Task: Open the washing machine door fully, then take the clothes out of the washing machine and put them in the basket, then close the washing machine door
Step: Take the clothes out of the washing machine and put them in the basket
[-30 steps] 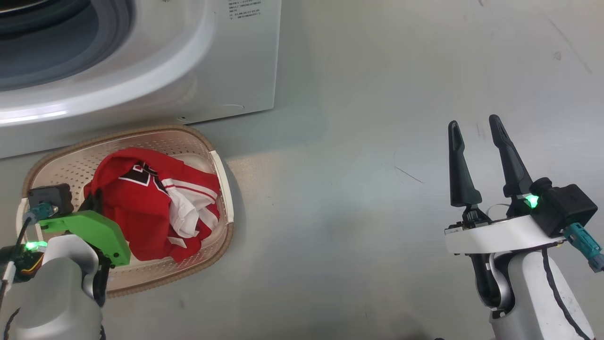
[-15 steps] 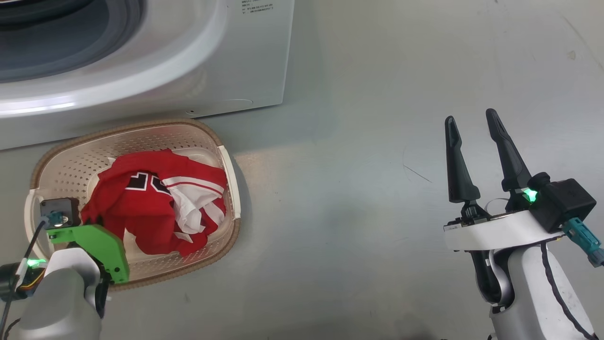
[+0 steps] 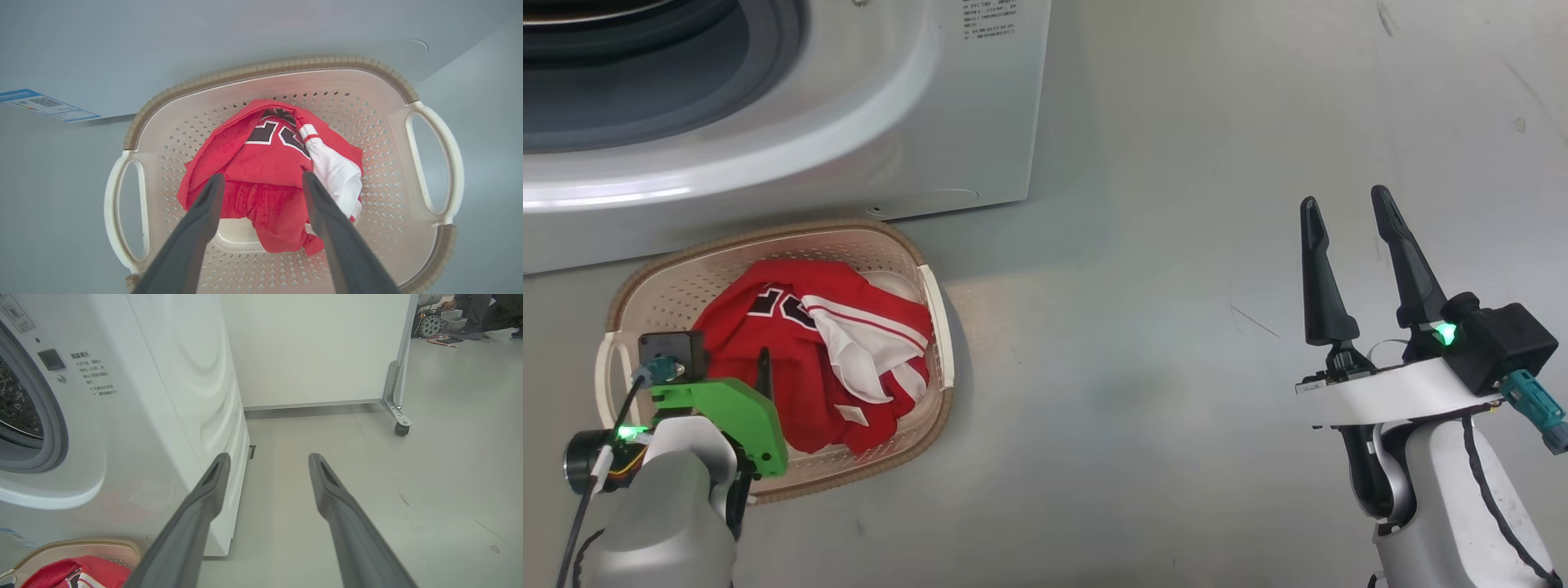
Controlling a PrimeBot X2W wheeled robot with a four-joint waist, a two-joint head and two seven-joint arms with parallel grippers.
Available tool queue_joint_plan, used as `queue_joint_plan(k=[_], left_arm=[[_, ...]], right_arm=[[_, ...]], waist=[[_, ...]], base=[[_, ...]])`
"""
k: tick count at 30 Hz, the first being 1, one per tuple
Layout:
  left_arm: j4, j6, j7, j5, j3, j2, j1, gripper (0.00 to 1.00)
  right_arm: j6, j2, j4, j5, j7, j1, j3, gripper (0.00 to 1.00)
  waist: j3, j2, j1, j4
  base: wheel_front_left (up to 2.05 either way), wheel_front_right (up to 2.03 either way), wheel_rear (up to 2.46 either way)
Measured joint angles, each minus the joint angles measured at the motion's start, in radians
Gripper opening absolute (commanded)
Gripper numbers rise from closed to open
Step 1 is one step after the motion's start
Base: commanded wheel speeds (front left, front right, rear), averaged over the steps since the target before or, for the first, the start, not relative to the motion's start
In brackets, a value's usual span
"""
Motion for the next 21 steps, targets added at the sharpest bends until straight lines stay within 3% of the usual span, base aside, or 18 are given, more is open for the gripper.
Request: queue_joint_plan(k=[9,21], left_arm=[[-0.006,-0.029,-0.12,0.014,-0.039,-0.02,0.006,1.0],[-0.143,-0.052,-0.145,0.021,-0.058,-0.037,0.042,1.0]], right_arm=[[0.0,0.0,0.031,0.002,0.0,0.0,-0.007,1.0],[0.0,0.0,0.083,0.021,0.0,0.051,-0.024,1.0]], waist=[[-0.083,0.0,0.0,0.027],[-0.247,0.0,0.0,0.095]], base=[[0.0,0.0,0.0],[0.0,0.0,0.0]])
